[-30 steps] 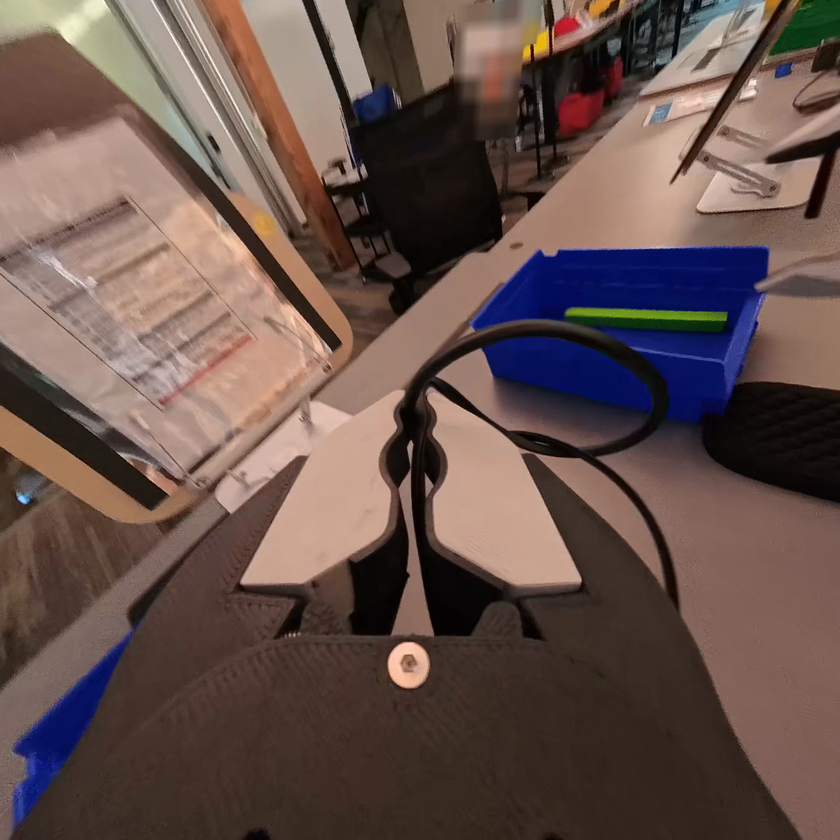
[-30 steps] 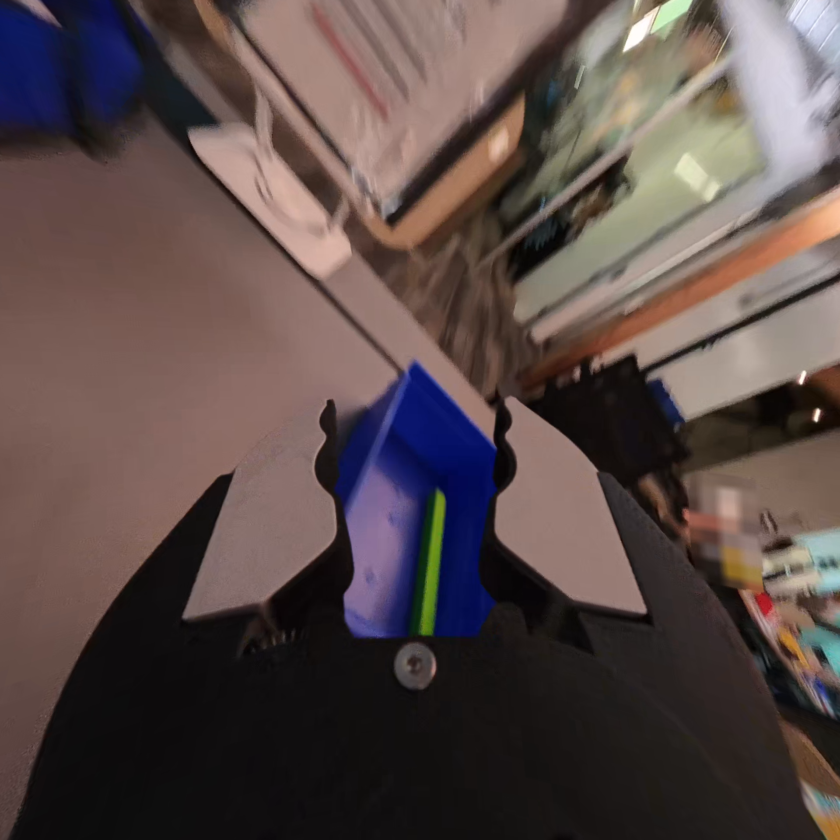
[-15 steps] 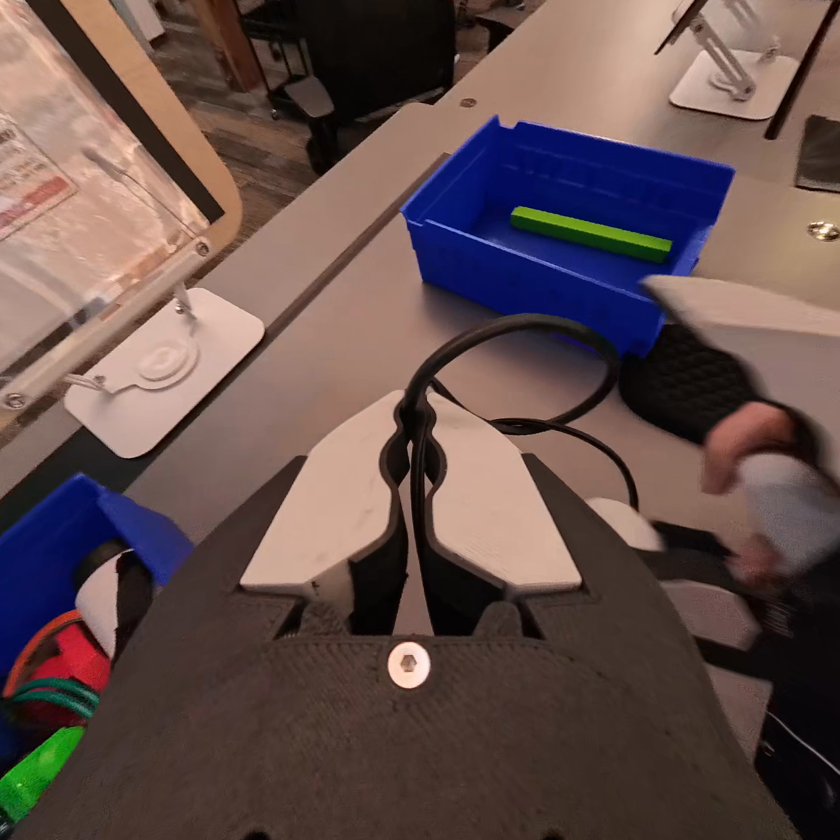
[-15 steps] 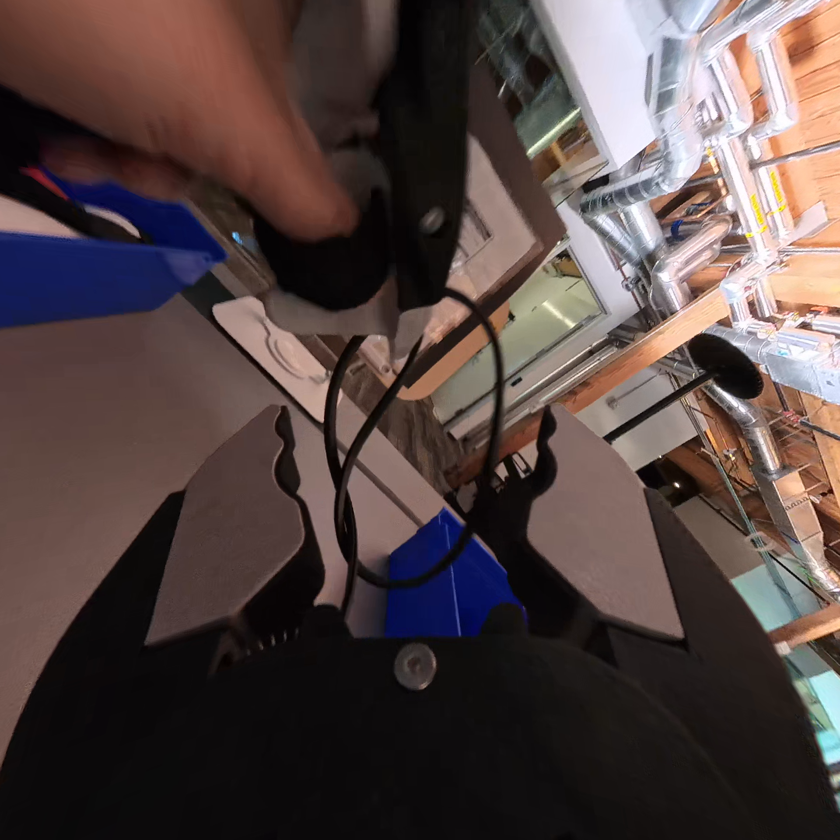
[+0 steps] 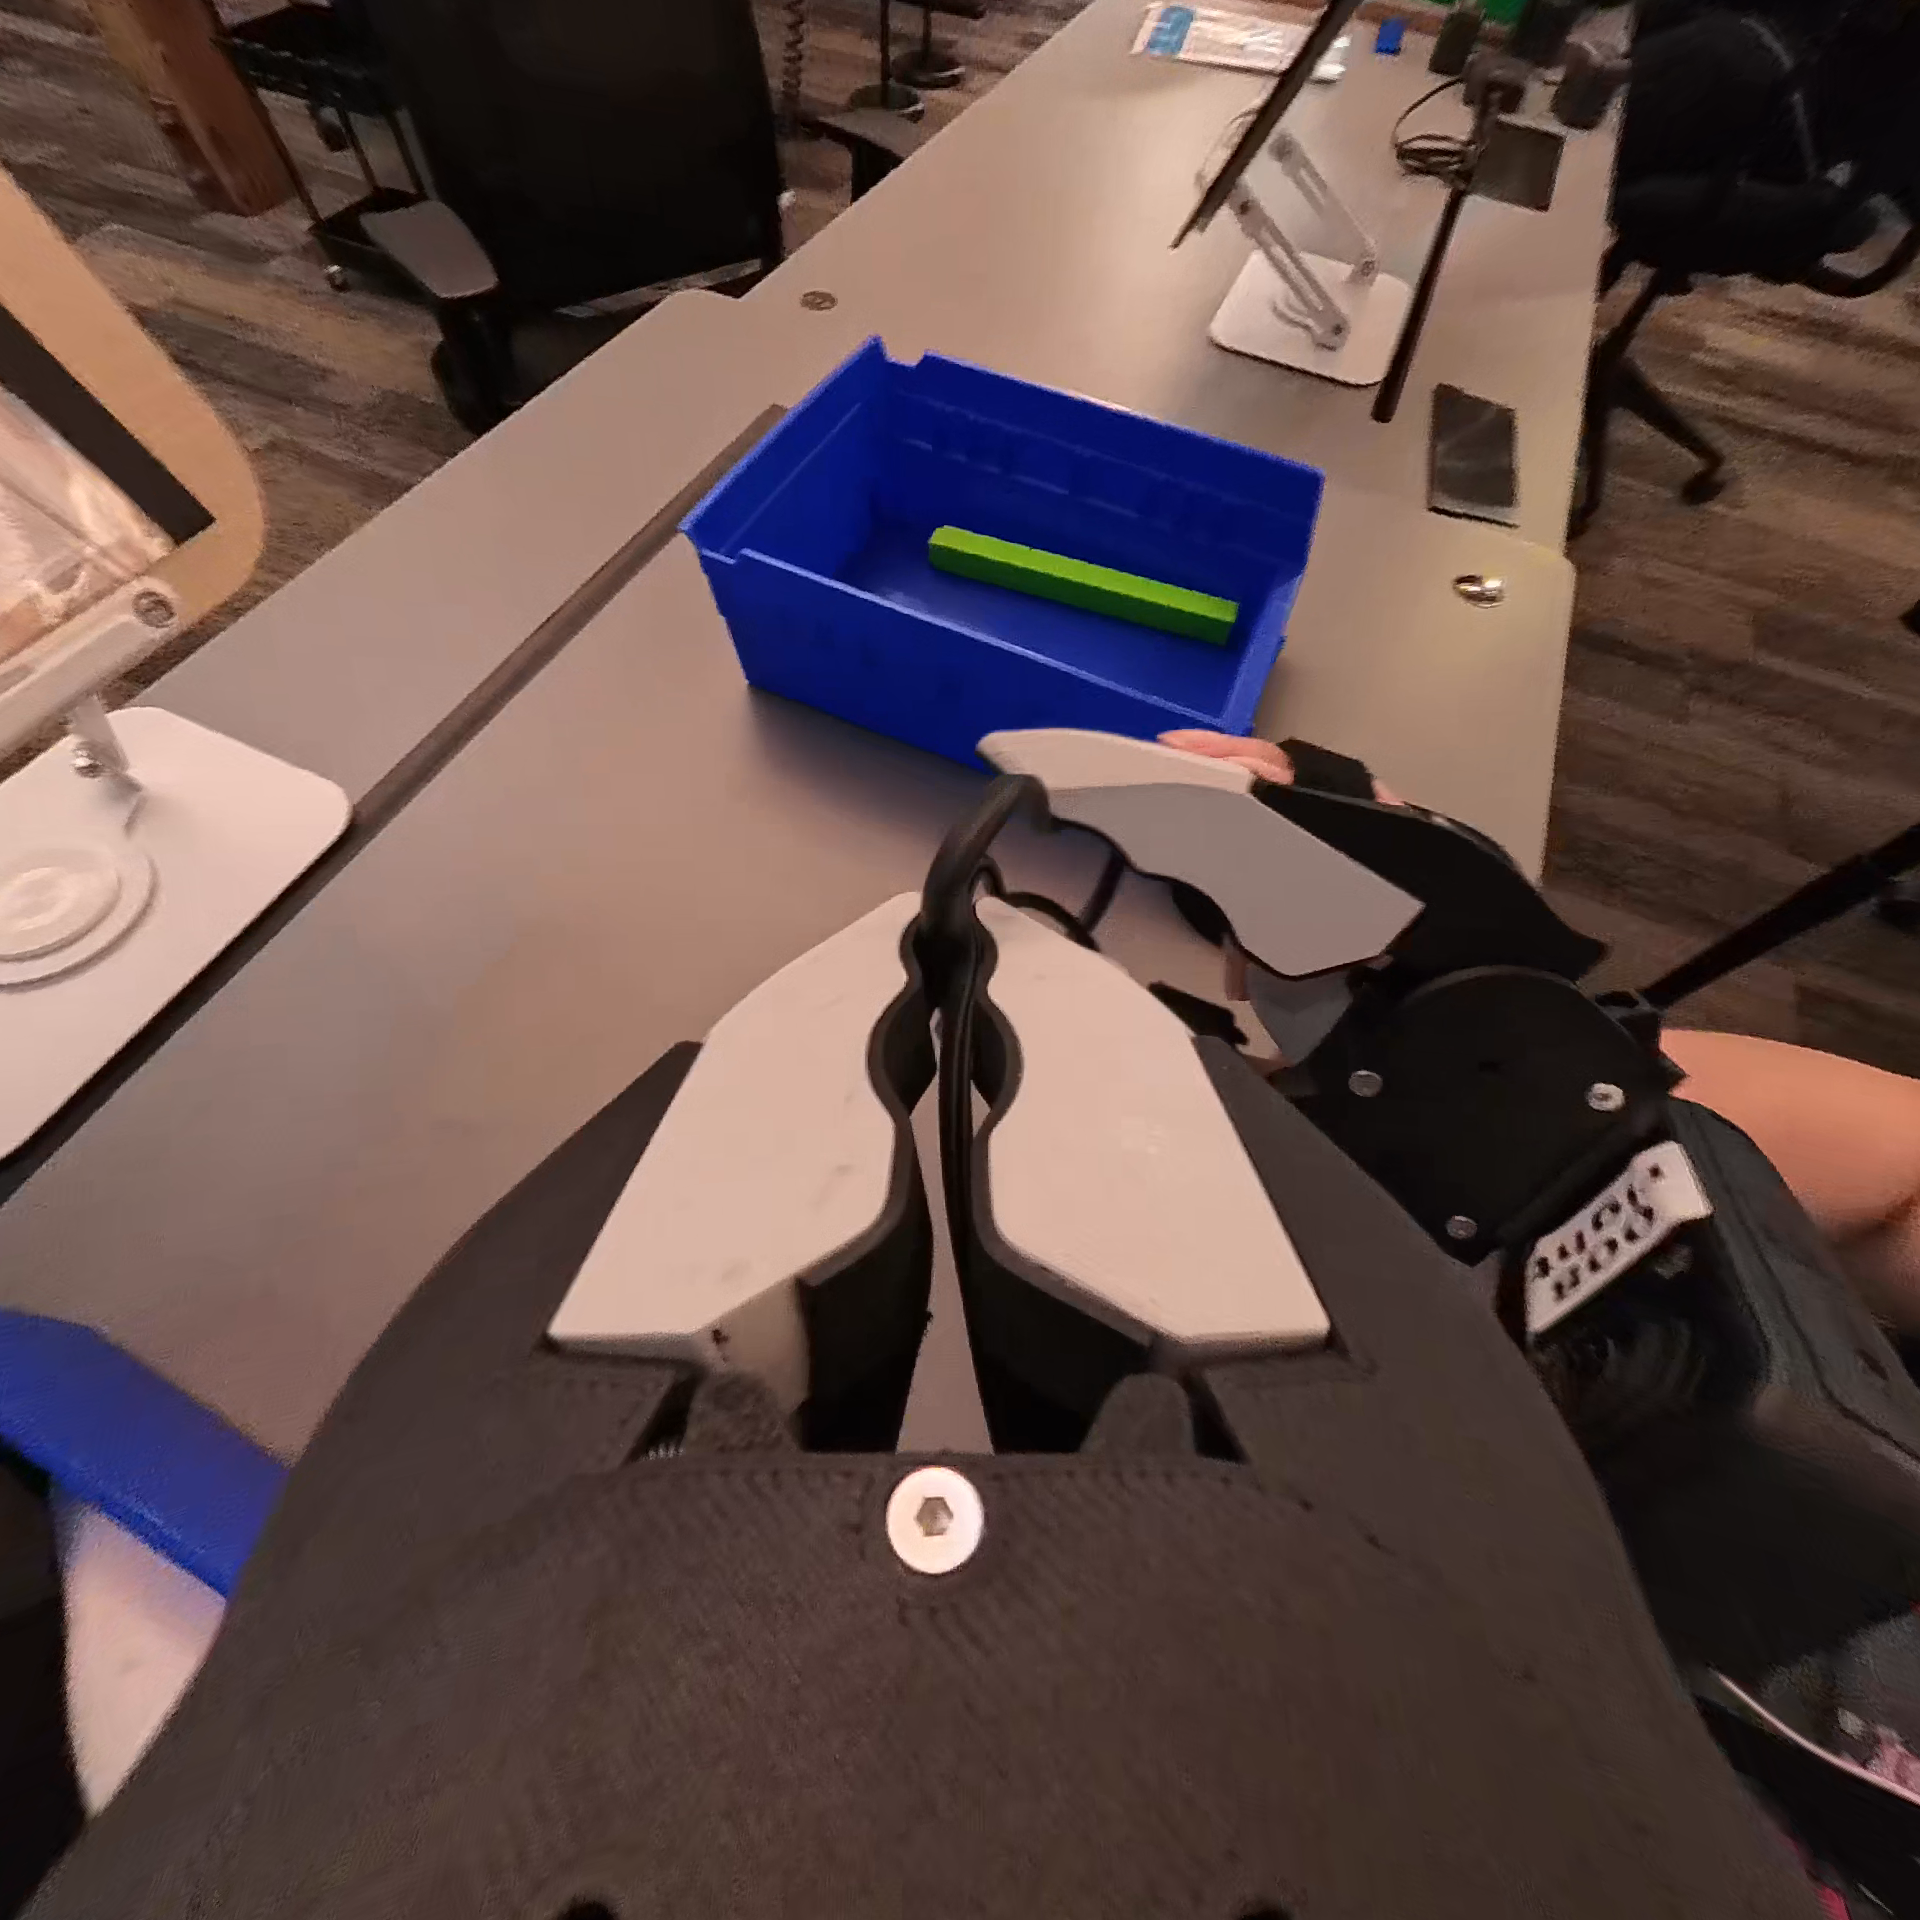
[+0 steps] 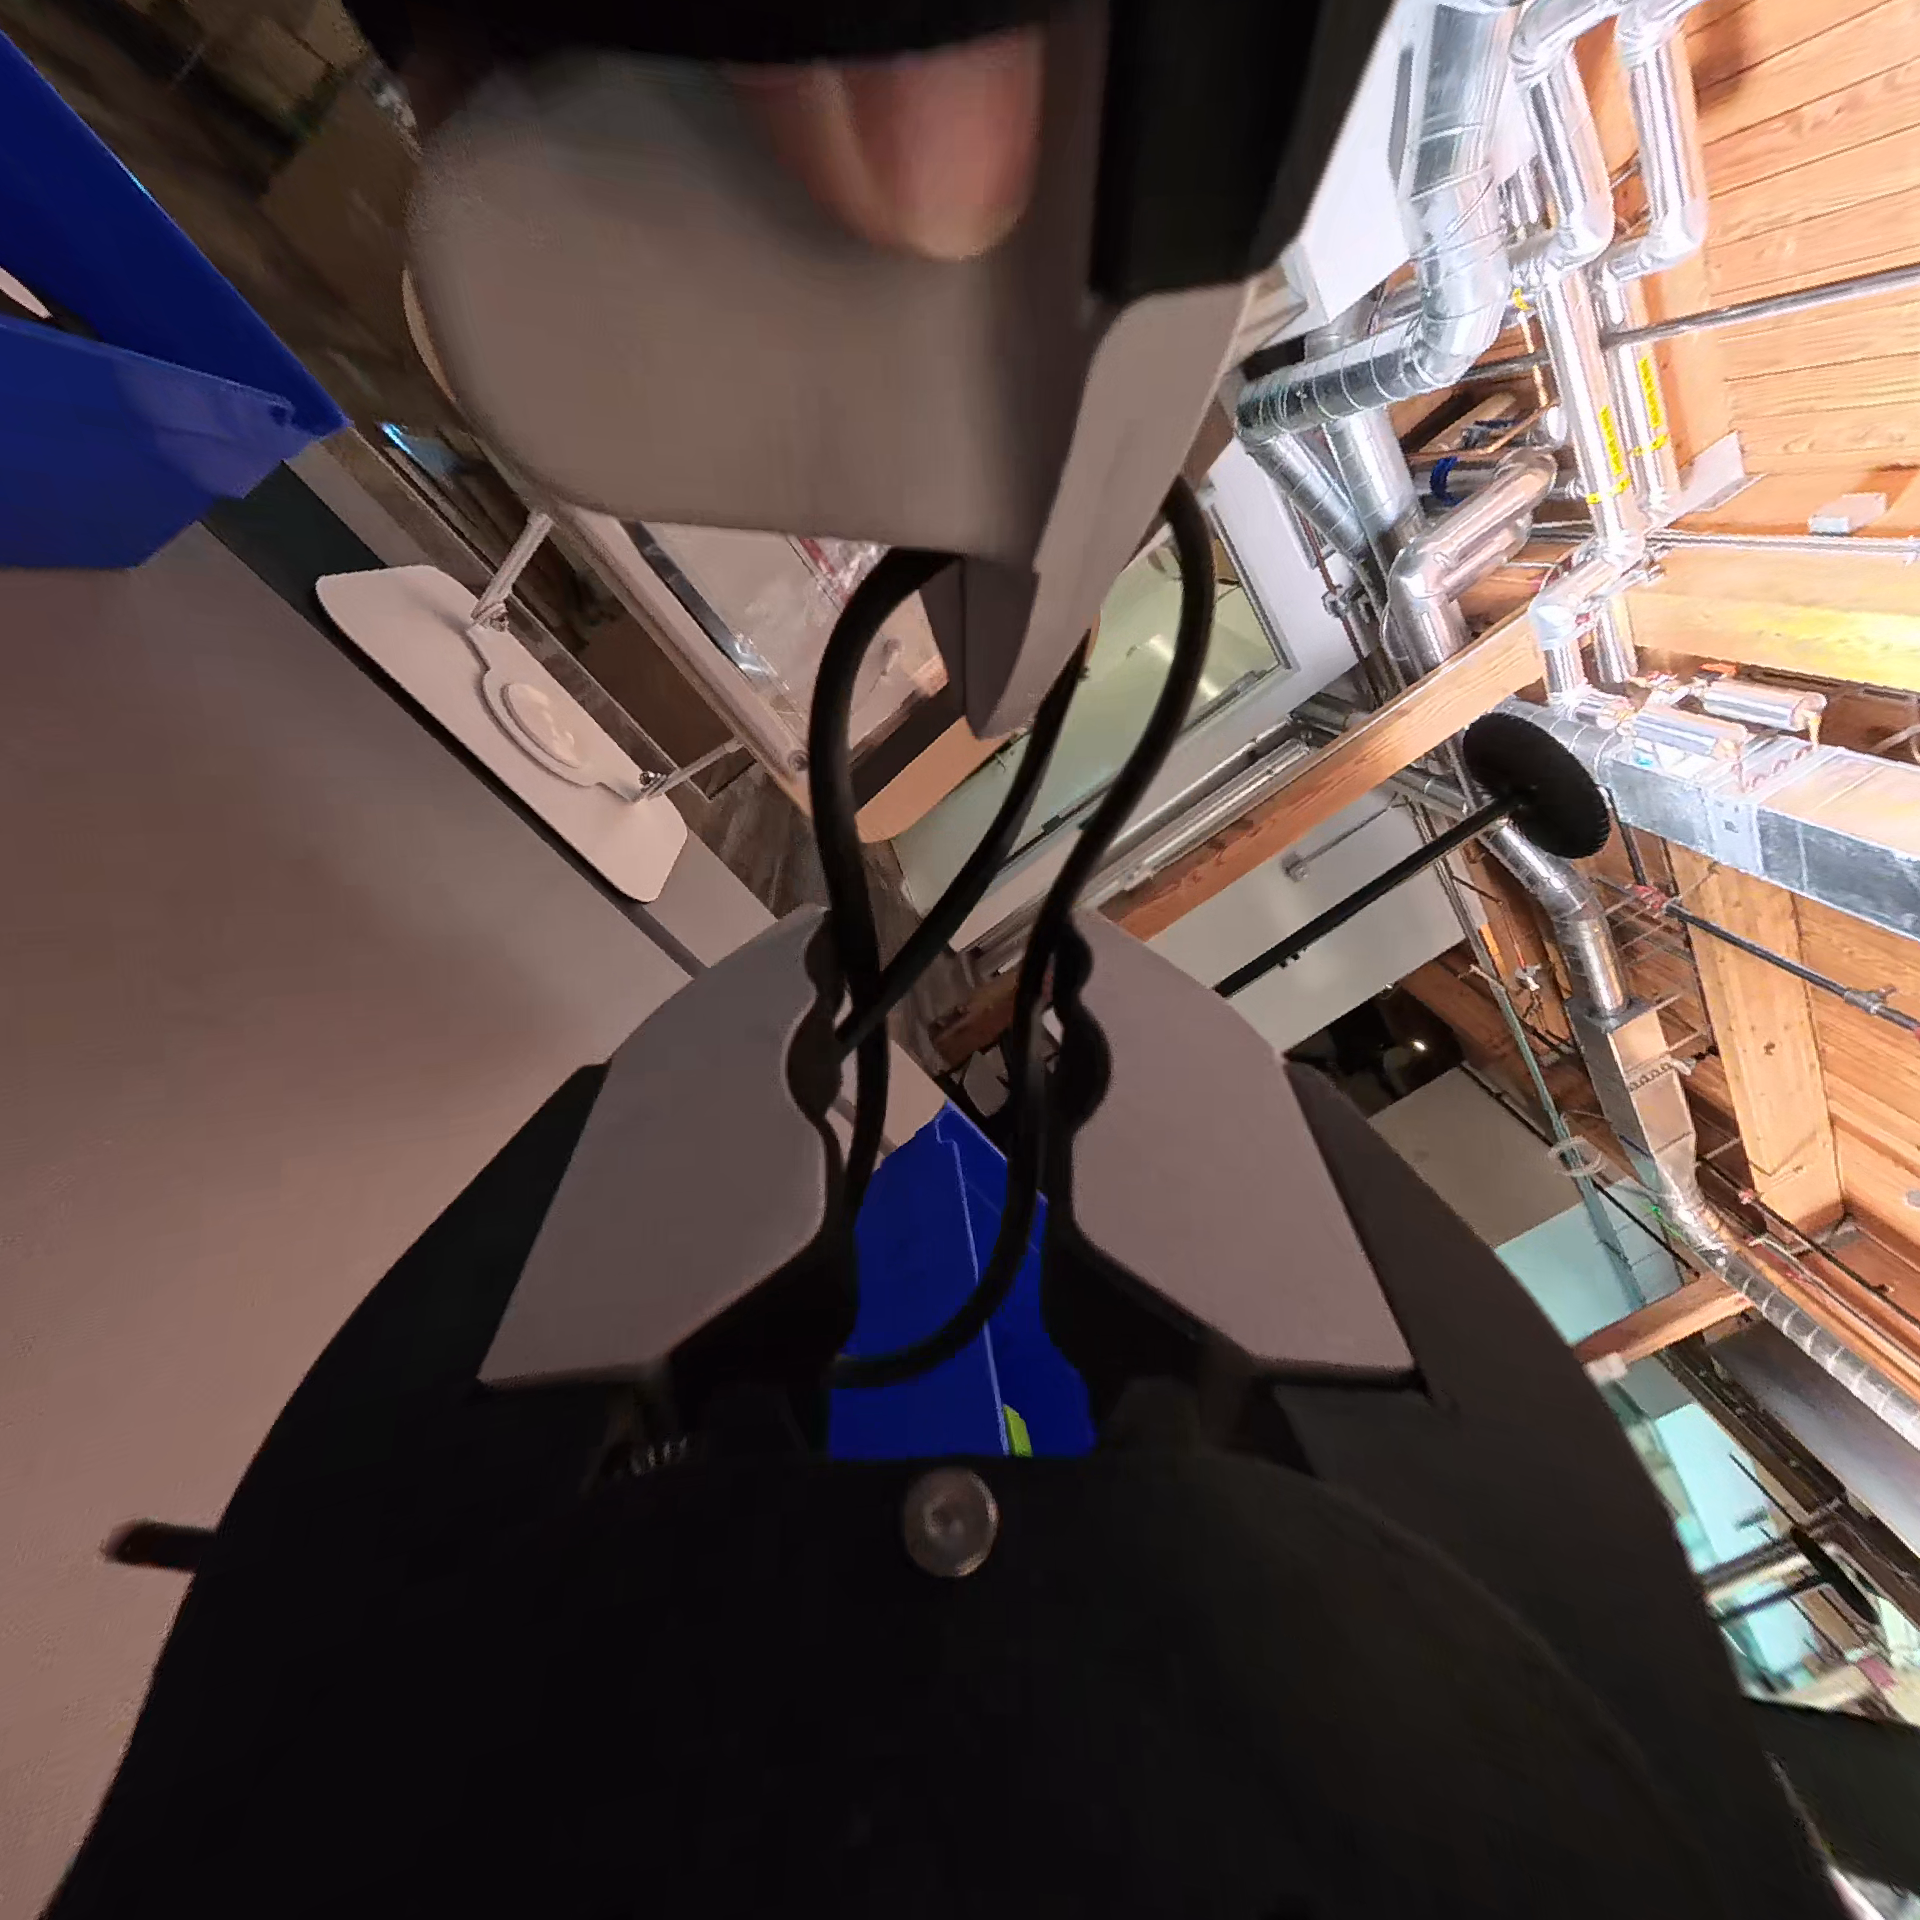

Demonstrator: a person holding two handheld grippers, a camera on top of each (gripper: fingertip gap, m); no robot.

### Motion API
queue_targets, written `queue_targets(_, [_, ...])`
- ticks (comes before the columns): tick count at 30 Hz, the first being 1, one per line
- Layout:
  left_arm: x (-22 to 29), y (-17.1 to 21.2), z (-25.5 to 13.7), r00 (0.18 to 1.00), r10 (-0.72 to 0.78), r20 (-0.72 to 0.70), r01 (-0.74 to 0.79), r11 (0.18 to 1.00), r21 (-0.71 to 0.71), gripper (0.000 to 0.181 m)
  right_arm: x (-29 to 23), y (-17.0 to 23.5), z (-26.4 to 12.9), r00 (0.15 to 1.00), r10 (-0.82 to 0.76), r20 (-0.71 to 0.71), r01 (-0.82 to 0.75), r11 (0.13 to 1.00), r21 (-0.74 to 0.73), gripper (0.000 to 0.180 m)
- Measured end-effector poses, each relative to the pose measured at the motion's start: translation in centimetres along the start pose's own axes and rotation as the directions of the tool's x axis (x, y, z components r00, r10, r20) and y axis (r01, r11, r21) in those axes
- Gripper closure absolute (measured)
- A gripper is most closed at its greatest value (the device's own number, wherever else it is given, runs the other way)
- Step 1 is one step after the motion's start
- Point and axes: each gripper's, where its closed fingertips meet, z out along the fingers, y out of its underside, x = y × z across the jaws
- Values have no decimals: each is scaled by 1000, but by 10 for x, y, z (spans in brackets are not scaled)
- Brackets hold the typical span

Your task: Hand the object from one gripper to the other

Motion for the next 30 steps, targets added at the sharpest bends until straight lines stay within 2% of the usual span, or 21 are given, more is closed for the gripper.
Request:
queue_targets(2, [8,-1,-2,999,-3,-50,4,1000,7,180,0,-2,-3,999,29,26,-30,999,25,156])
queue_targets(7, [13,-4,-3,996,54,-69,-52,998,37,177,2,-2,-9,993,75,94,-79,996,42,163])
queue_targets(9, [17,-9,-3,993,80,-88,-74,995,67,171,2,0,-9,979,138,153,-145,989,40,165])
queue_targets(11, [18,-19,-6,993,80,-91,-67,989,136,148,3,5,-7,947,226,229,-233,972,4,166])
queue_targets(13, [17,-37,-15,990,123,-62,-102,958,267,130,8,12,-4,905,315,287,-320,947,-32,166])
queue_targets(16, [0,-63,-41,978,165,126,-205,874,440,104,21,23,0,847,417,330,-416,906,-77,166])
queue_targets(18, [-8,-73,-61,965,161,205,-246,825,510,101,34,27,4,786,504,357,-505,858,-100,166])
queue_targets(20, [-9,-78,-75,974,127,186,-211,800,561,102,52,30,8,663,636,395,-645,753,-131,166])
queue_targets(21, [-8,-79,-79,982,114,151,-181,796,577,102,63,31,10,572,709,412,-726,672,-150,166])
queue_targets(22, [-6,-79,-80,988,106,111,-151,797,585,103,76,32,12,454,778,434,-806,566,-172,166])
queue_targets(24, [-5,-75,-77,995,92,44,-100,816,570,103,102,33,13,152,864,480,-928,292,-232,166])
queue_targets(26, [-4,-71,-70,997,83,-6,-66,835,546,103,127,33,9,-112,838,534,-958,52,-283,166])
queue_targets(27, [-3,-70,-67,996,79,-28,-52,843,536,103,137,34,6,-184,811,556,-957,-18,-290,167])
queue_targets(28, [-1,-68,-63,996,77,-49,-40,850,526,104,145,36,3,-215,796,566,-957,-55,-286,167])
queue_targets(30, [5,-66,-55,992,83,-92,-25,861,508,106,154,42,-1,-214,786,580,-961,-62,-269,167])
